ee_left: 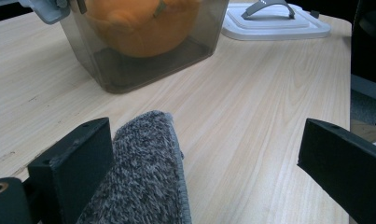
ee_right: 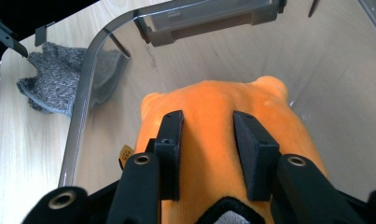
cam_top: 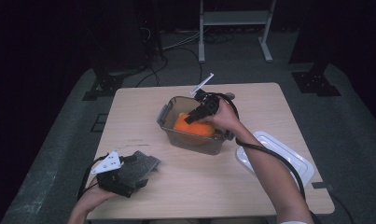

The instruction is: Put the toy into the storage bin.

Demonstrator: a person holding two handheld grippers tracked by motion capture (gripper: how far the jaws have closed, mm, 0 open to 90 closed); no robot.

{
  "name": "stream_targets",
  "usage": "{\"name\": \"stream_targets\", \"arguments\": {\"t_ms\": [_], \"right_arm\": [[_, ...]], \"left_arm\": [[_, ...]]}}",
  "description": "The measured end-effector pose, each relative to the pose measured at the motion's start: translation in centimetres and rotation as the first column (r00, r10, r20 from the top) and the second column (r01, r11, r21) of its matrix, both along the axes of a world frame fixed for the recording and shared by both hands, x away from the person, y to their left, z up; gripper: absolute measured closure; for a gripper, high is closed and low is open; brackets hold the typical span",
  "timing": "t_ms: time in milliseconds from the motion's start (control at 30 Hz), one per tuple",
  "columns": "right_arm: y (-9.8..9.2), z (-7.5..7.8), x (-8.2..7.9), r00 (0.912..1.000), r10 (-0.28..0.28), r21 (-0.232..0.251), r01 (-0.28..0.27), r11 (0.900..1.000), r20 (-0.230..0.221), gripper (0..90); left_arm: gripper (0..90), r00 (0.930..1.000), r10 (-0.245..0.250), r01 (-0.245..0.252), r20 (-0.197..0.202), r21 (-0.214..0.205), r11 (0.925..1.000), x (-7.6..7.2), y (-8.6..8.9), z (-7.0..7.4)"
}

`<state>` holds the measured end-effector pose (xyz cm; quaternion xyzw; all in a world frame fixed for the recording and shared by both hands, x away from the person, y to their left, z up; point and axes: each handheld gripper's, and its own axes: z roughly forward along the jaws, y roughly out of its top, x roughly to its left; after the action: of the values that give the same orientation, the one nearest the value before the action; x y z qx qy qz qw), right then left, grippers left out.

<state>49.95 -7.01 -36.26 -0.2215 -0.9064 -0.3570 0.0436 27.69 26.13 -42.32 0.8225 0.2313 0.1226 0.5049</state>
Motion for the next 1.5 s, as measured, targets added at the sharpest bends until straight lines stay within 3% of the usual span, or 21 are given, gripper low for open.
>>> {"name": "stream_targets", "arguments": {"t_ms": [867, 1067, 1500], "right_arm": [[0.0, 0.0, -0.3, 1.0, 0.0, -0.019, 0.0, 0.9998, -0.003, 63.1], [-0.7, 0.3, -0.1, 0.9996, -0.006, 0.04, 0.007, 0.9992, -0.027, 64.0], [-2.2, 1.5, -1.2, 0.9998, -0.004, 0.087, 0.006, 0.9962, -0.021, 54.7]], "left_arm": [[2.6, 1.0, -0.002, 0.002, 0.003, 0.001, 1.0, -0.1, -0.1, 0.1], [2.6, 1.0, -0.003, 0.003, 0.003, 0.001, 1.0, 0.0, -0.1, 0.1], [2.6, 1.0, -0.005, 0.005, -0.002, 0.001, 1.0, -0.1, -0.3, 0.0]]}}
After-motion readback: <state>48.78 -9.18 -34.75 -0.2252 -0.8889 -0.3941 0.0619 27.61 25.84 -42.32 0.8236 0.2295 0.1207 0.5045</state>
